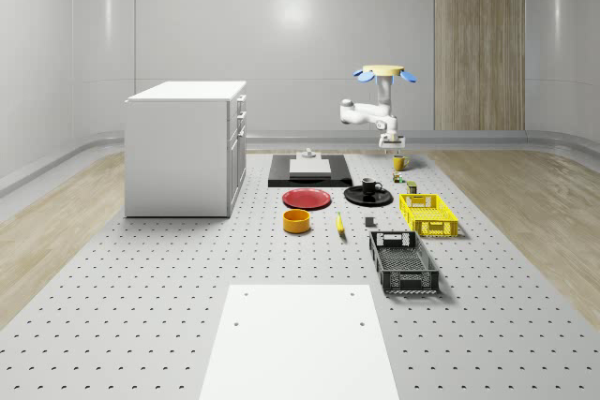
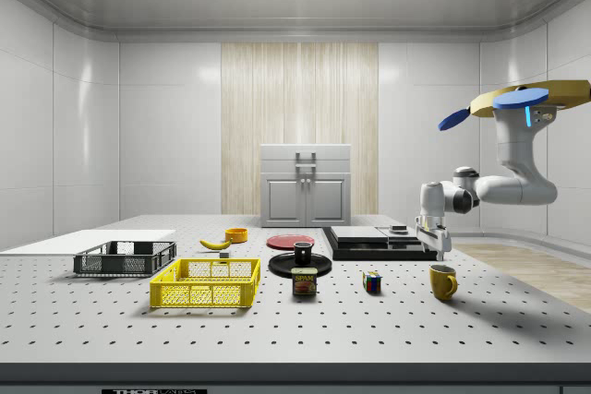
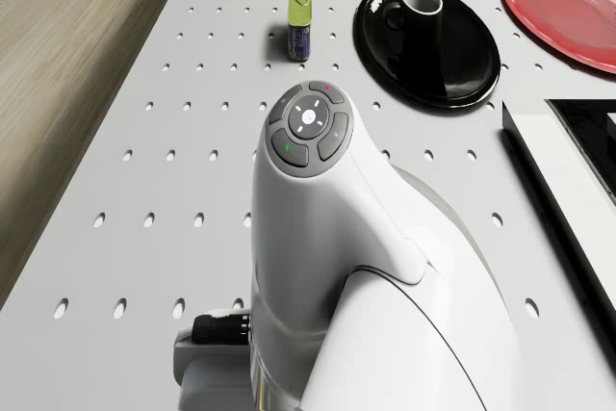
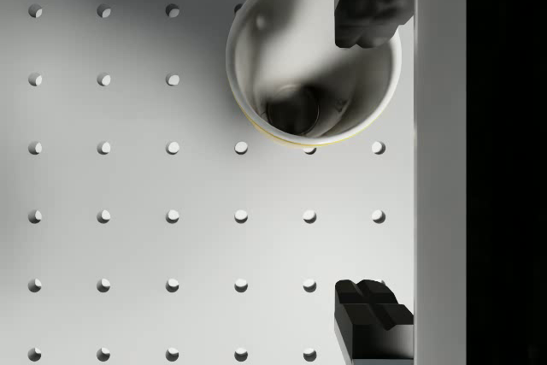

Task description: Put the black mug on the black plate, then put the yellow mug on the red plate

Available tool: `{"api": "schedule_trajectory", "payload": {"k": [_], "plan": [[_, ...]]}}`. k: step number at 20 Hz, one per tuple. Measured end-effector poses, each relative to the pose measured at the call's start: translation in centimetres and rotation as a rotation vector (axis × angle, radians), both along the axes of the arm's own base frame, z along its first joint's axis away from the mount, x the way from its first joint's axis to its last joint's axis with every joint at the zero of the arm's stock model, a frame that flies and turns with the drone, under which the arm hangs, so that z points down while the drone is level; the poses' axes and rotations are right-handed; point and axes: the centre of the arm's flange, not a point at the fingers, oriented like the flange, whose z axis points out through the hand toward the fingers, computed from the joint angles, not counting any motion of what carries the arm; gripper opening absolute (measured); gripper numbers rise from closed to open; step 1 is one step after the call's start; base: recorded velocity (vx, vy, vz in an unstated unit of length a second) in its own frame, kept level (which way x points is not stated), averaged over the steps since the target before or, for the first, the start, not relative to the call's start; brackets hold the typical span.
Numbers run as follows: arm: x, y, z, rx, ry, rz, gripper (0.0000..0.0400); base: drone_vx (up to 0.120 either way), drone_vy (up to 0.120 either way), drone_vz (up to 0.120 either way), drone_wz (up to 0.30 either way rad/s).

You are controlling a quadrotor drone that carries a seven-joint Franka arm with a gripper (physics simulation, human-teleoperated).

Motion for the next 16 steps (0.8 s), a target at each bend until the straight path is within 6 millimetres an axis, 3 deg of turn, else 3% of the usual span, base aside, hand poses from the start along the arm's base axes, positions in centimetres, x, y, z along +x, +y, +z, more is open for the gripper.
{"api": "schedule_trajectory", "payload": {"k": [16], "plan": [[-0.4,-1.2,3.1,0.0,0.0,0.0,0.04,0.0,0.0,0.0,0.0]]}}
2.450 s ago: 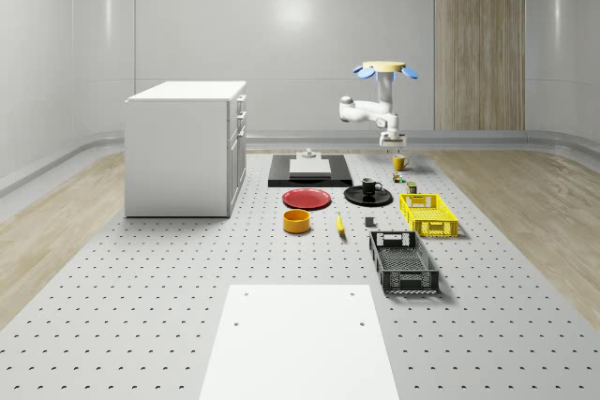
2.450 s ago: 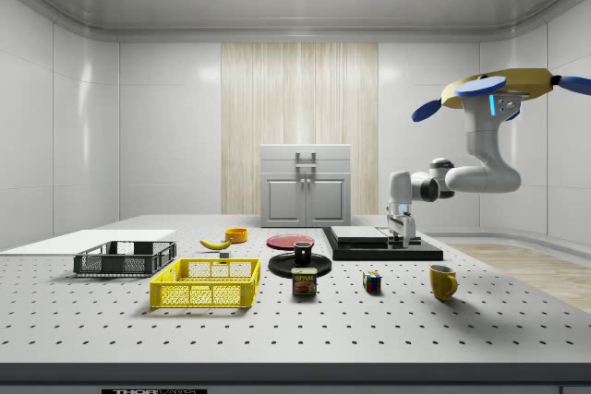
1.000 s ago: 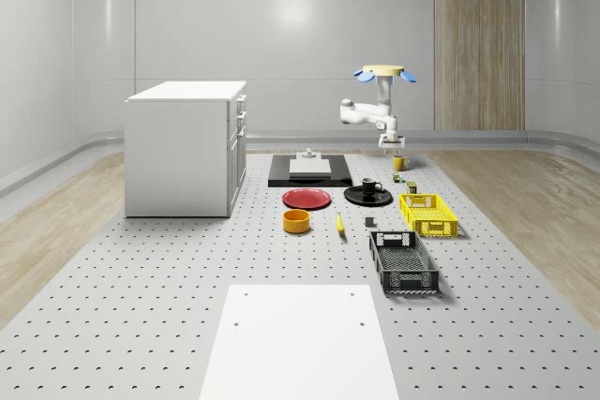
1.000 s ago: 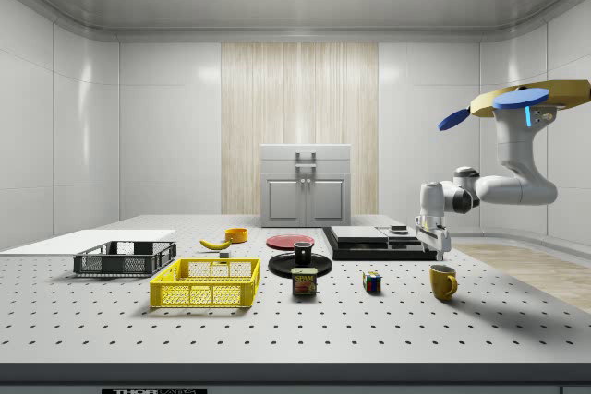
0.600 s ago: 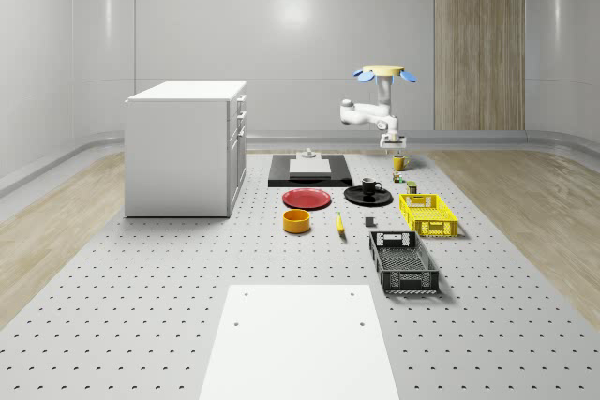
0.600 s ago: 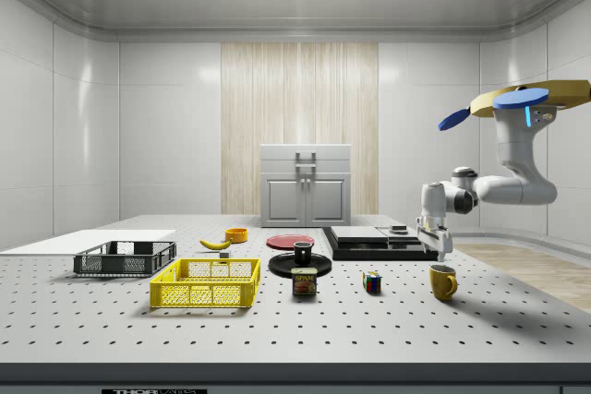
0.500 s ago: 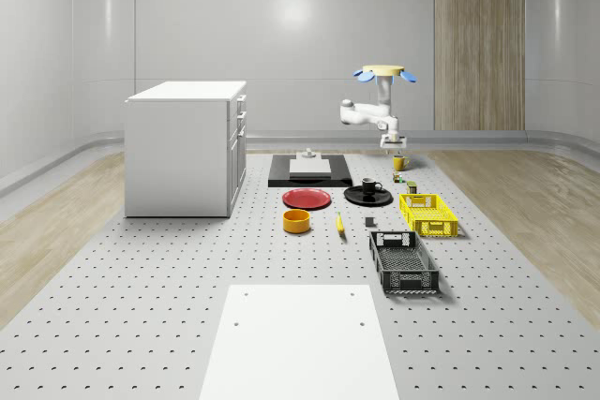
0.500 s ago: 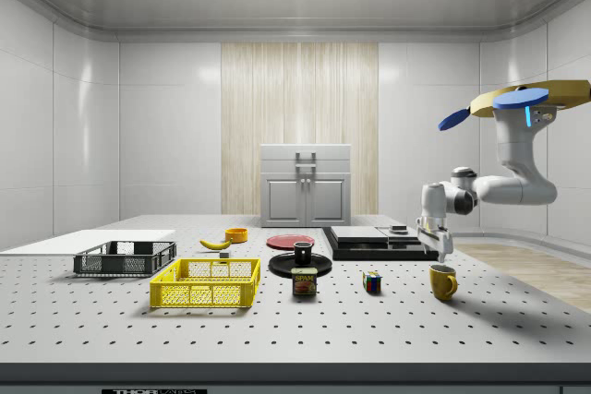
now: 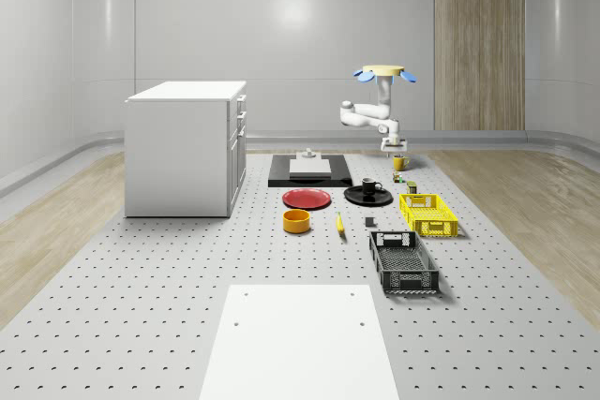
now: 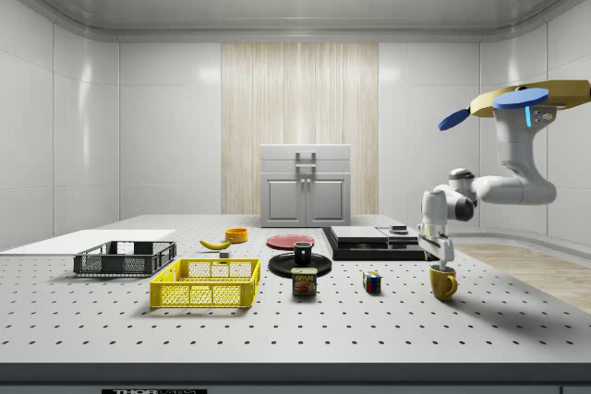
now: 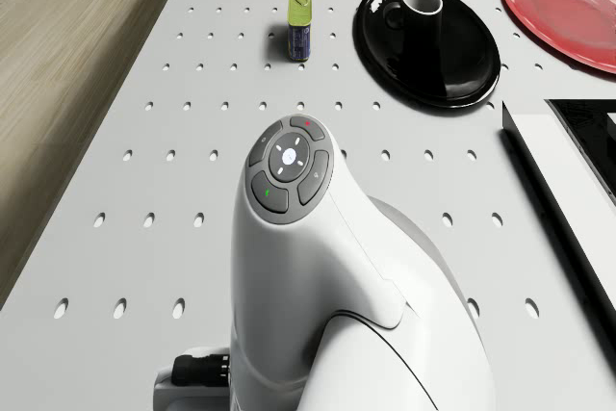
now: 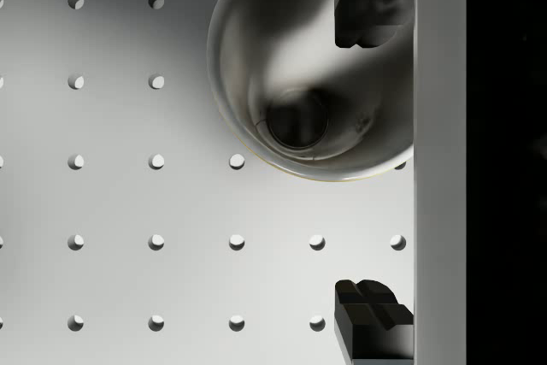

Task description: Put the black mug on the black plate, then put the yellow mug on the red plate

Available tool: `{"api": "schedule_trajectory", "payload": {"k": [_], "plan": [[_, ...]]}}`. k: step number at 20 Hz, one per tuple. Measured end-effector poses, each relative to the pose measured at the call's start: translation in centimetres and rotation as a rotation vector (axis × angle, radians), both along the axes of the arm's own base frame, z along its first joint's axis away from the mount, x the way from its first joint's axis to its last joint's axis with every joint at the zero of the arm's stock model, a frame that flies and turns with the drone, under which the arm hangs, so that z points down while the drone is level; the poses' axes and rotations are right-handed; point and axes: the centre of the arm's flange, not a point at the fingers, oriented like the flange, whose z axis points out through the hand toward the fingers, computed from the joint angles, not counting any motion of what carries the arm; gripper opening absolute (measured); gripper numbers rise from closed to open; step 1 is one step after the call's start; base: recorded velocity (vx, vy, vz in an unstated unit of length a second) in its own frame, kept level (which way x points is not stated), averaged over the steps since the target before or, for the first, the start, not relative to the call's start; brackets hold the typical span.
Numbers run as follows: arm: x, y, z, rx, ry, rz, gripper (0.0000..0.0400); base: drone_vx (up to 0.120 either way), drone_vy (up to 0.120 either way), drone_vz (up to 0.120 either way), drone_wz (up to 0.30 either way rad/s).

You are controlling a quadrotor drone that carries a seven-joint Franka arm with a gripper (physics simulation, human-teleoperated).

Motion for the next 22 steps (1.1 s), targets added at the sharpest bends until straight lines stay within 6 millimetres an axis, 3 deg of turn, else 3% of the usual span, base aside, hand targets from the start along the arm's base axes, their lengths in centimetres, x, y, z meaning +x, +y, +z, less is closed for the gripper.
{"api": "schedule_trajectory", "payload": {"k": [7,22], "plan": [[-0.8,0.0,1.0,0.0,0.0,0.0,0.04,0.0,0.0,0.0,0.0],[0.1,0.1,2.7,0.0,0.0,0.0,0.04,0.0,0.0,0.0,0.0]]}}
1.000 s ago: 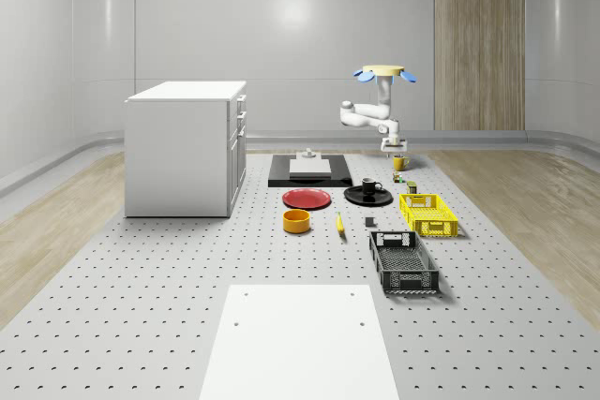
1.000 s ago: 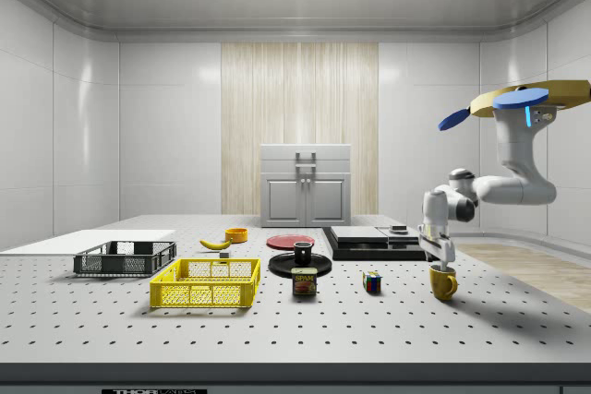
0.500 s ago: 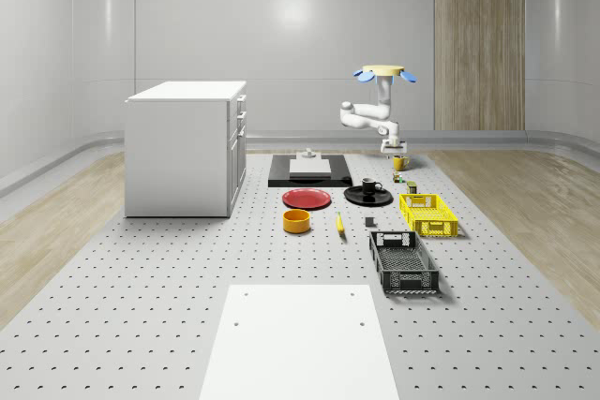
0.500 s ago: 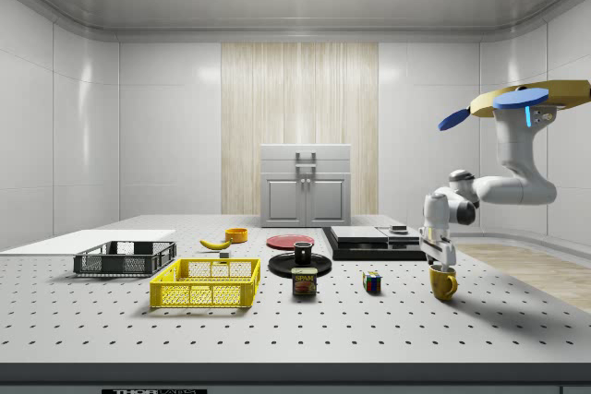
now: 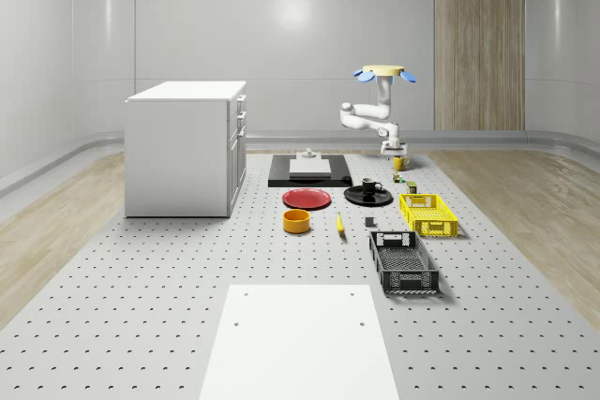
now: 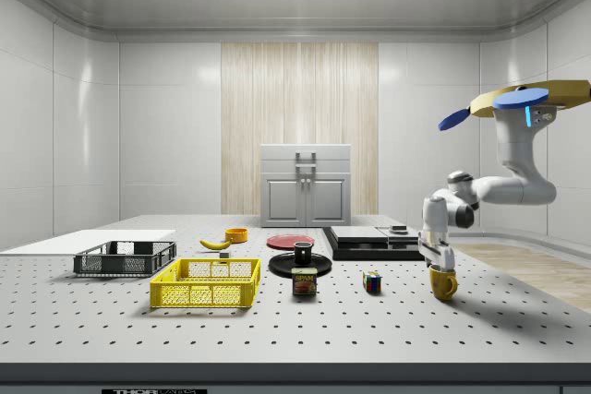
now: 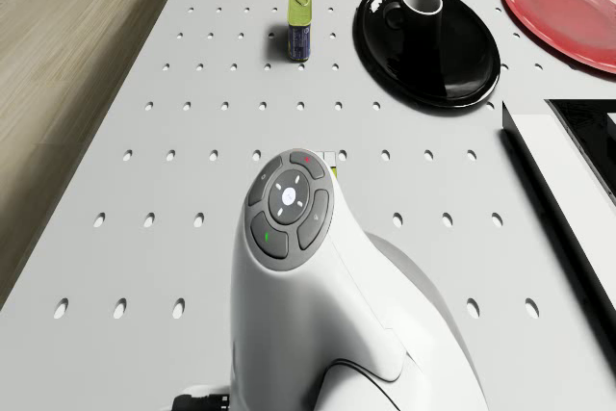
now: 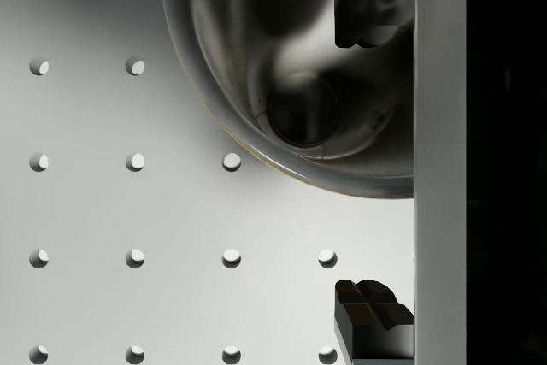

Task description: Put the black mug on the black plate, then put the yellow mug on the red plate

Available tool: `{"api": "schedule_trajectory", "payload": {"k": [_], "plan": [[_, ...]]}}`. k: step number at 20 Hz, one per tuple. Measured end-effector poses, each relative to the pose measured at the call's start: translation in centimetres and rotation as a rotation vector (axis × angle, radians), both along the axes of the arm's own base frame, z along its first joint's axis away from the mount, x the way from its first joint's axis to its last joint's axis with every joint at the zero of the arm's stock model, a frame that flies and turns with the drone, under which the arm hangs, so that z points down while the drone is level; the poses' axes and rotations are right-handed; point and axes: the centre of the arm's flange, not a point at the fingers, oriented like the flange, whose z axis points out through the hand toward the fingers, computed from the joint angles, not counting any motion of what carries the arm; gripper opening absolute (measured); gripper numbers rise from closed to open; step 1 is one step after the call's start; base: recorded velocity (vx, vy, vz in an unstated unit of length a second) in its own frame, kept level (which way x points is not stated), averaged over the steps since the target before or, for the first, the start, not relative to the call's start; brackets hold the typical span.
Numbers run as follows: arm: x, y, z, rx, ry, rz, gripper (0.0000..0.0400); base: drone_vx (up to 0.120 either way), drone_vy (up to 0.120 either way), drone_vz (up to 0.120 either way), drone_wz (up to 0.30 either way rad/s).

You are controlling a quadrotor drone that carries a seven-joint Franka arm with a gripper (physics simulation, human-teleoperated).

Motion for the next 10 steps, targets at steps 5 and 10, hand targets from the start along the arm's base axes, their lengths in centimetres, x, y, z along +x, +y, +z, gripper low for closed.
{"api": "schedule_trajectory", "payload": {"k": [5,10], "plan": [[0.03,0.07,0.23,0.0,0.0,0.0,0.04,0.0,0.0,0.0,0.0],[0.04,0.09,-0.28,0.0,0.0,0.0,0.04,0.0,0.0,0.0,0.0]]}}
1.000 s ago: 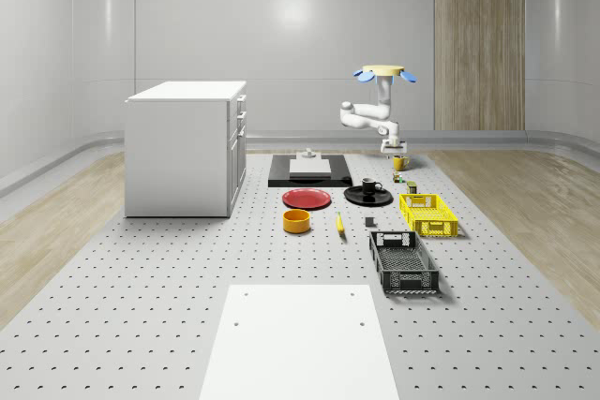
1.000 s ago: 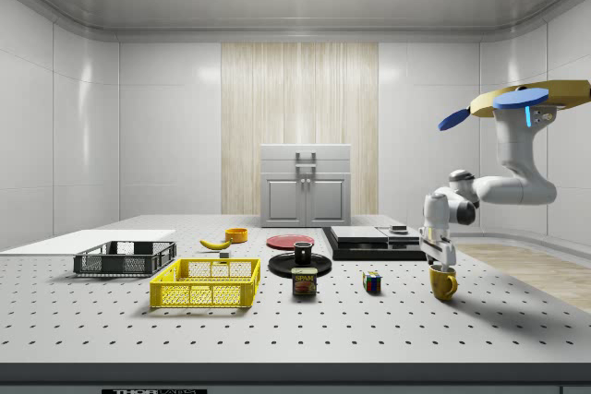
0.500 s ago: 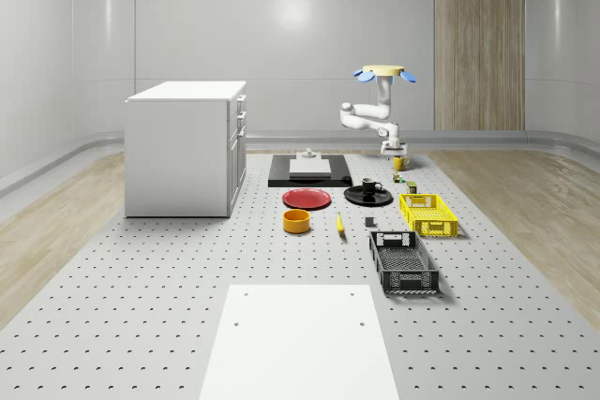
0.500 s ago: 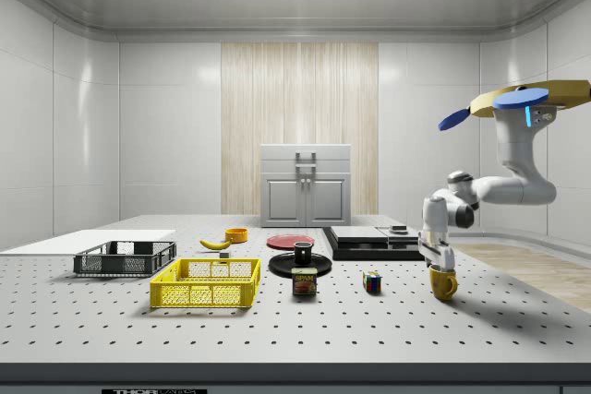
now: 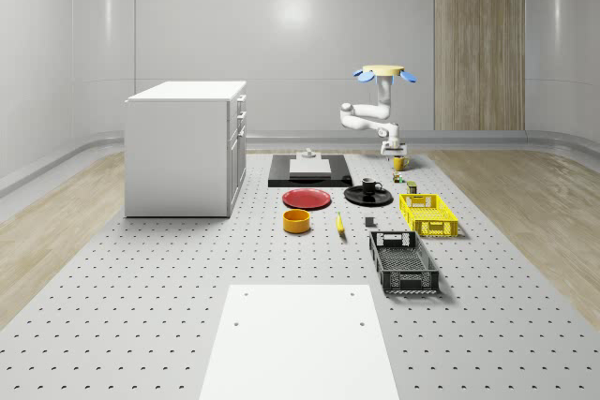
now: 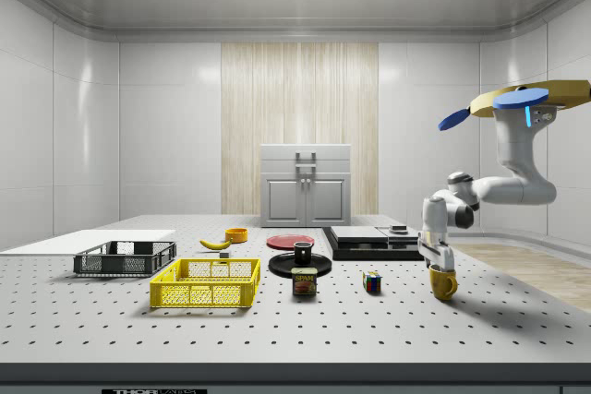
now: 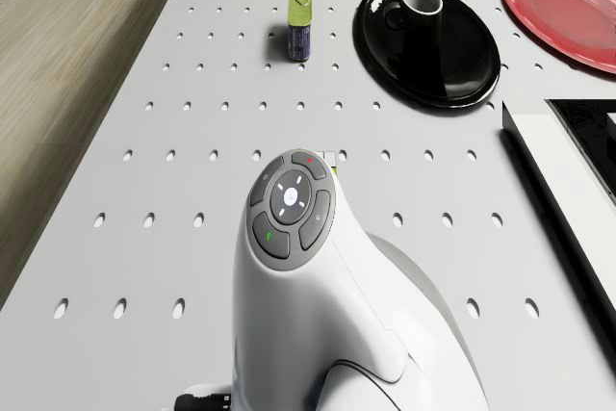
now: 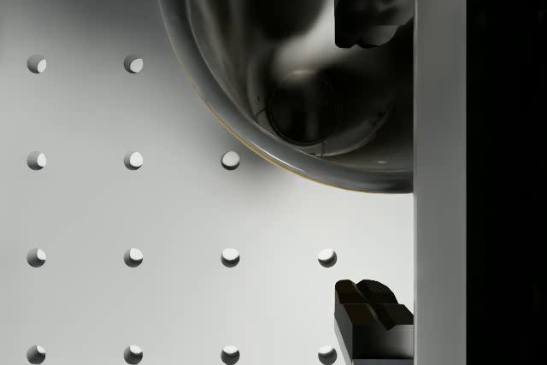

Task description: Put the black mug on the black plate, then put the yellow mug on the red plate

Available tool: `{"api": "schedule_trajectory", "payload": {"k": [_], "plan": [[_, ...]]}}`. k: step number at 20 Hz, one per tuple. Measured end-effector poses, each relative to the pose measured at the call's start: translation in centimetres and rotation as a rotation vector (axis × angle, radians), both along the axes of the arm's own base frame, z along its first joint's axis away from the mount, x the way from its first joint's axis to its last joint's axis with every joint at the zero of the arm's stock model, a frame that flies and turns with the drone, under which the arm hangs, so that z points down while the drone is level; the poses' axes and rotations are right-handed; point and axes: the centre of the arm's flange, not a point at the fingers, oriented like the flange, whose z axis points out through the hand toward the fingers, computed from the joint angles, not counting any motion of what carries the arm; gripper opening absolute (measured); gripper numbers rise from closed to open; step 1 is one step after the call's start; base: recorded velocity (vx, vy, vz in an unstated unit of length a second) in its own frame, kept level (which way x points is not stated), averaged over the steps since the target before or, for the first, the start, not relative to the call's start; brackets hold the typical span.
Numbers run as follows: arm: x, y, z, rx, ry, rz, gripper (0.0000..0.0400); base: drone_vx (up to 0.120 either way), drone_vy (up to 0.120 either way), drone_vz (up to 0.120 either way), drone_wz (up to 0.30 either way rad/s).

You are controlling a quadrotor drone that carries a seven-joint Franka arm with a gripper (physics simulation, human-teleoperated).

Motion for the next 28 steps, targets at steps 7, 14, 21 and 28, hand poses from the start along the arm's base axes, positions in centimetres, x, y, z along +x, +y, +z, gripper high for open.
{"api": "schedule_trajectory", "payload": {"k": [7,14,21,28], "plan": [[0.0,0.01,-0.71,0.0,0.0,0.0,0.04,0.0,0.0,0.0,0.0],[0.01,0.01,-0.93,0.0,0.0,0.0,0.04,0.0,0.0,0.0,0.0],[0.01,0.01,-0.97,0.0,0.0,0.0,0.0165,0.0,0.0,0.0,0.0],[0.01,0.01,-0.98,0.0,0.0,0.0,0.012,0.0,0.0,0.0,0.0]]}}
